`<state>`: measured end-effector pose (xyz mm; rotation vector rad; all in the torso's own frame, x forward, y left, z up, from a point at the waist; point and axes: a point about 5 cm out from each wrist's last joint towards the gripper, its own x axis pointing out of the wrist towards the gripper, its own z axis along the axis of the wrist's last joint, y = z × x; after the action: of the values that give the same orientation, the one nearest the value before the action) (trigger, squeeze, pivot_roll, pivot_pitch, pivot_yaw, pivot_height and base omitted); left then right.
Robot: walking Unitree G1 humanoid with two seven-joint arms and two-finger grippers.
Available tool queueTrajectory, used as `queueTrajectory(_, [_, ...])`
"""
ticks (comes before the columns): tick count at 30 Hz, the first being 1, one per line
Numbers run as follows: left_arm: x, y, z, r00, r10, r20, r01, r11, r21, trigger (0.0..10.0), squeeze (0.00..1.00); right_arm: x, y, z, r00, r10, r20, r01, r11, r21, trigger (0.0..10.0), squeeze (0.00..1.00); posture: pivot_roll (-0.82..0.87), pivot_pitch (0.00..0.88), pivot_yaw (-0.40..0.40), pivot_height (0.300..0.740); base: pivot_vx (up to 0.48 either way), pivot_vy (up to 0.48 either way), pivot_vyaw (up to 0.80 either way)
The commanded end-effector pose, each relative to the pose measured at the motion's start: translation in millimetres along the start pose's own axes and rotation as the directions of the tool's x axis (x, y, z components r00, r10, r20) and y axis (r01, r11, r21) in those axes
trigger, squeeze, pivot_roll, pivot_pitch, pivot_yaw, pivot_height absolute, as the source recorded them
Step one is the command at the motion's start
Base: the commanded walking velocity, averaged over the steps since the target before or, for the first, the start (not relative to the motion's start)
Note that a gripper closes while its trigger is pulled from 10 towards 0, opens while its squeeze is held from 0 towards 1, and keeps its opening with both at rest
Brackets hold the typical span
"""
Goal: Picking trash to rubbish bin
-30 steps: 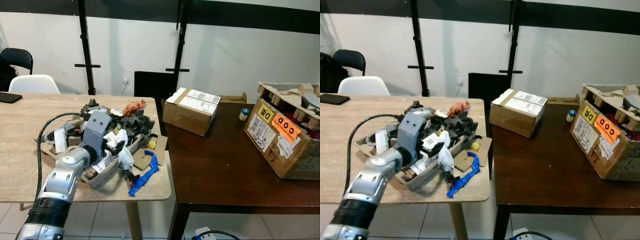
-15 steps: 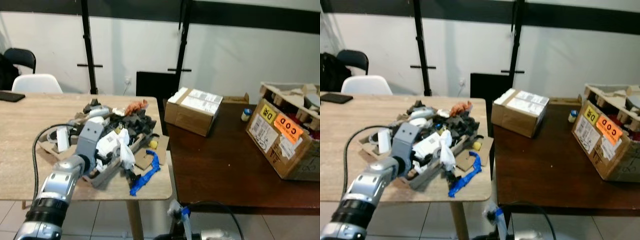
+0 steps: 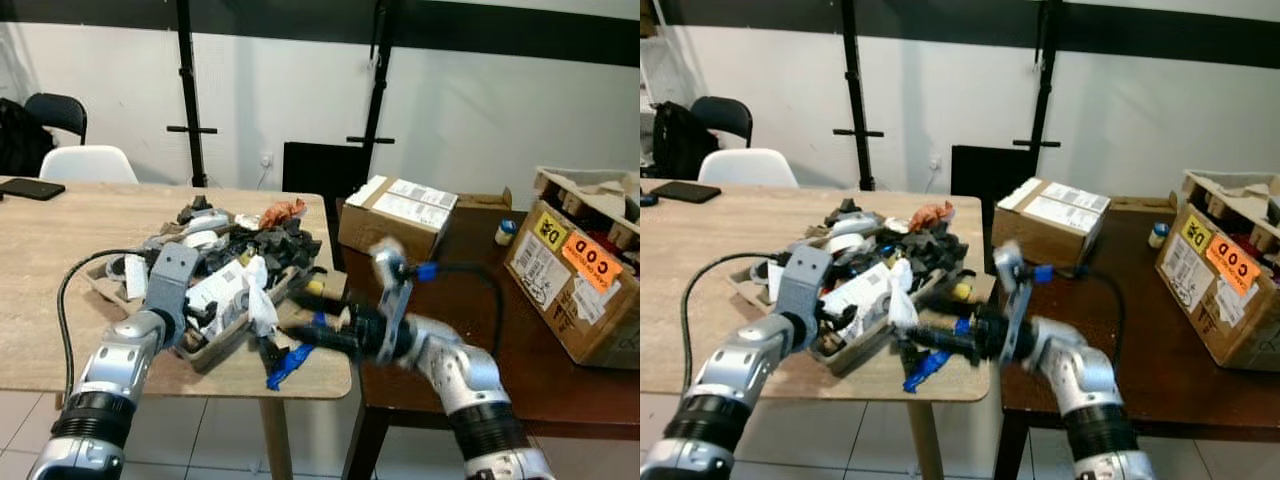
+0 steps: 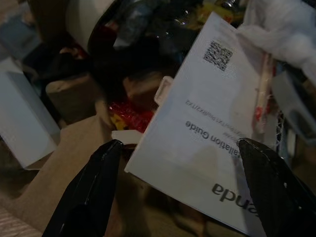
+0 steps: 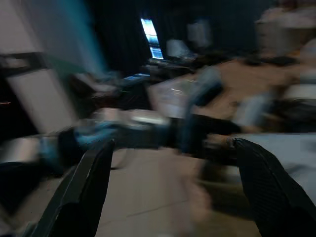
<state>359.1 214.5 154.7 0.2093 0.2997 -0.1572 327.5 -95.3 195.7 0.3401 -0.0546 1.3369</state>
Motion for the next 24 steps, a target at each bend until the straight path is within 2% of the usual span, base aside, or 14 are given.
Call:
queueTrajectory(1, [1.1, -1.4, -4, 1.0, -0.003, -0.011, 0.003, 1.0, 0.004, 10.0, 0.0, -0.1, -6.8, -5, 0.994, -0.091, -0.054, 0.089, 0.995, -0.054, 10.0, 0.0, 0.1, 0.0, -0.037, 0.74, 0.0, 0.0, 0.0])
queueTrajectory(2, [1.1, -1.4, -4, 1.0, -0.003, -0.011, 0.003, 1.0, 0.004, 10.0, 0.0, -0.1, -6.8, -5, 0.994, -0.091, -0.054, 0.089, 0.995, -0.054, 10.0, 0.0, 0.1, 0.0, -0.037, 0.74, 0.0, 0.0, 0.0])
queueTrajectory(3, [2.9, -5.7, -3, 1.0, -0.029, 0.009, 0.029, 1.0, -0.01, 10.0, 0.0, 3.1, -23.6, -16, 0.939, -0.304, -0.16, 0.278, 0.946, -0.166, 10.0, 0.0, 0.1, 0.0, -0.035, 0.74, 0.0, 0.0, 0.0])
queueTrajectory(4, [2.9, -5.7, -3, 1.0, -0.029, 0.009, 0.029, 1.0, -0.01, 10.0, 0.0, 3.1, -23.6, -16, 0.939, -0.304, -0.16, 0.278, 0.946, -0.166, 10.0, 0.0, 0.1, 0.0, -0.035, 0.74, 0.0, 0.0, 0.0])
queueTrajectory(5, [4.9, -12.0, 0, 0.997, -0.064, 0.038, 0.066, 0.997, -0.049, 10.0, 0.0, 3.5, -33.5, -20, 0.884, -0.429, -0.184, 0.384, 0.892, -0.238, 10.0, 0.0, 0.1, 0.0, -0.036, 0.74, 0.0, 0.0, 0.0])
queueTrajectory(8, [7.2, -18.8, 3, 0.993, -0.094, 0.067, 0.1, 0.99, -0.098, 10.0, 0.0, 3.5, -40.1, -18, 0.855, -0.498, -0.141, 0.461, 0.857, -0.231, 10.0, 0.0, 0.1, 0.0, -0.037, 0.74, 0.0, 0.0, 0.0])
queueTrajectory(12, [8.3, -20.4, 8, 0.991, -0.093, 0.093, 0.105, 0.985, -0.134, 10.0, 0.0, 3.8, -43.1, -16, 0.84, -0.531, -0.114, 0.499, 0.837, -0.226, 10.0, 0.0, 0.1, 0.0, -0.037, 0.74, 0.0, 0.0, 0.0])
queueTrajectory(13, [9.6, -19.0, 13, 0.99, -0.079, 0.12, 0.1, 0.978, -0.181, 10.0, 0.5, 4.7, -43.6, -16, 0.836, -0.539, -0.105, 0.509, 0.833, -0.217, 10.0, 0.0, 0.1, 0.0, -0.036, 0.74, 0.0, 0.0, 0.0])
queueTrajectory(15, [10.1, -18.3, 14, 0.989, -0.074, 0.126, 0.098, 0.976, -0.196, 10.0, 0.5, 5.2, -43.6, -17, 0.836, -0.539, -0.106, 0.51, 0.833, -0.217, 10.0, 0.0, 0.1, 0.0, -0.036, 0.74, 0.0, 0.0, 0.0])
queueTrajectory(16, [10.5, -17.0, 15, 0.989, -0.065, 0.131, 0.091, 0.975, -0.204, 10.0, 1.0, 5.5, -43.5, -19, 0.835, -0.539, -0.109, 0.509, 0.833, -0.218, 10.0, 0.0, 0.1, 0.0, -0.037, 0.74, 0.0, 0.0, 0.0])
queueTrajectory(20, [12.7, -12.7, 15, 0.992, -0.028, 0.121, 0.053, 0.977, -0.206, 10.0, 1.0, 7.4, -44.9, -25, 0.826, -0.553, -0.115, 0.52, 0.824, -0.228, 10.0, 0.0, 0.1, 0.0, -0.037, 0.74, 0.0, 0.0, 0.0])
queueTrajectory(21, [13.0, -12.4, 14, 0.992, -0.025, 0.12, 0.049, 0.978, -0.205, 10.0, 0.33, 7.8, -45.3, -26, 0.823, -0.557, -0.113, 0.524, 0.821, -0.228, 10.0, 0.0, 0.09, 0.0, -0.036, 0.74, 0.0, 0.0, 0.0])
queueTrajectory(23, [13.2, -12.2, 14, 0.993, -0.022, 0.12, 0.047, 0.978, -0.204, 10.0, 0.33, 8.2, -45.7, -26, 0.821, -0.56, -0.112, 0.527, 0.819, -0.228, 10.0, 0.0, 0.09, 0.0, -0.037, 0.74, 0.0, 0.0, 0.0])
queueTrajectory(24, [13.4, -12.1, 14, 0.992, -0.021, 0.122, 0.046, 0.976, -0.211, 10.0, 0.0, 8.4, -46.2, -27, 0.819, -0.563, -0.11, 0.53, 0.816, -0.229, 10.0, 0.0, 0.09, 0.0, -0.036, 0.74, 0.0, 0.0, 0.0])
